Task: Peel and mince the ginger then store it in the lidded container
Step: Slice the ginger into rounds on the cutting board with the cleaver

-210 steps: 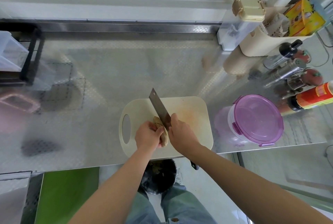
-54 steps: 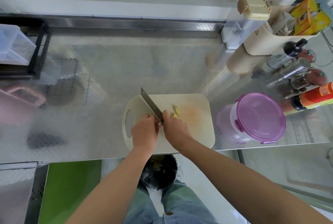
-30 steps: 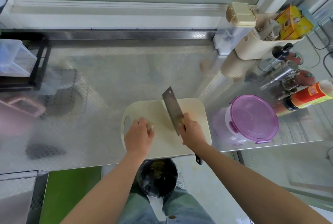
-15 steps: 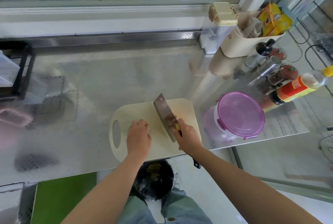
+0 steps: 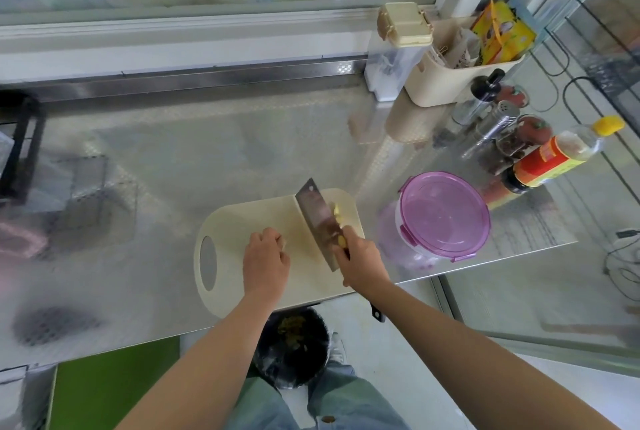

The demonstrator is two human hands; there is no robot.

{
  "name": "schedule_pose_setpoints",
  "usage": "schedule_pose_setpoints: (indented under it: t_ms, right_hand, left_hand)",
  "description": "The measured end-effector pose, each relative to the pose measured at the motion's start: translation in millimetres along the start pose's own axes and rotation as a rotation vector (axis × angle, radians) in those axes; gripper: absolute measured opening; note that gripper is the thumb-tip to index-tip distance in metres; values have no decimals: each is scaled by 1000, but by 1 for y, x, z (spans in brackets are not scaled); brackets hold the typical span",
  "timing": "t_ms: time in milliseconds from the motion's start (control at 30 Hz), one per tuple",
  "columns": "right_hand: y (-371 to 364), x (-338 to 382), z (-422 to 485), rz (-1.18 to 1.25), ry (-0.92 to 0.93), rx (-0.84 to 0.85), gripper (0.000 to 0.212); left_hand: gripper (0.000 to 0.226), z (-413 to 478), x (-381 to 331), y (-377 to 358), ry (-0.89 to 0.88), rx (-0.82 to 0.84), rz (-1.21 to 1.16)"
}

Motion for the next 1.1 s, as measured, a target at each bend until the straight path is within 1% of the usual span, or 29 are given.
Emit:
schedule_pose_setpoints:
  t_ms: [100,200,400,467,533,600,667,767,867,1000,1100]
  right_hand:
    - [-1,-9,-1,-7,-54,-18,8]
    - [9,-29,-1,-32,-125,-65,11]
    - [26,-56,-6,-1,-257,-170,7]
    - [25,-56,-7,14,-259,-189,7]
    - [20,-49,-8,24,-220,-160,10]
    - [14,-43,-9,12,-165,-119,11]
    - [13,-44,-10,17,-172,-114,10]
    - [16,-52,-12,29,-219,-150,12]
    - [17,-50,-15,16,-197,-132,12]
    - [23,-56,-17,3,-243,-181,10]
    - [22,-53,-16,7,-213,-166,12]
  left_hand:
    - [18,0,-4,-3,13,8,-32]
    - [20,0,-5,-6,27,13,-33]
    - [23,-2,-5,-11,45,14,-30]
    - [29,-4,-2,-11,82,22,14]
    - [39,-6,1,-11,146,41,73]
    - [45,-8,3,-12,180,62,103]
    - [44,-9,3,-13,186,77,110]
    - [42,-11,5,-15,172,86,102]
    - [40,-11,5,-15,151,93,92]
    - [36,-12,5,-14,133,89,71]
    - [35,-14,6,-13,129,87,60]
Point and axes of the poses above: each hand's wrist, its own z-axis towards the middle knuckle, its own y-axis out of the back of the hand, x = y × z, the point moved 8 cm from there along z, towards the middle knuckle, and after that the axes turned 6 degrees about -z, right-handed, at the moved point
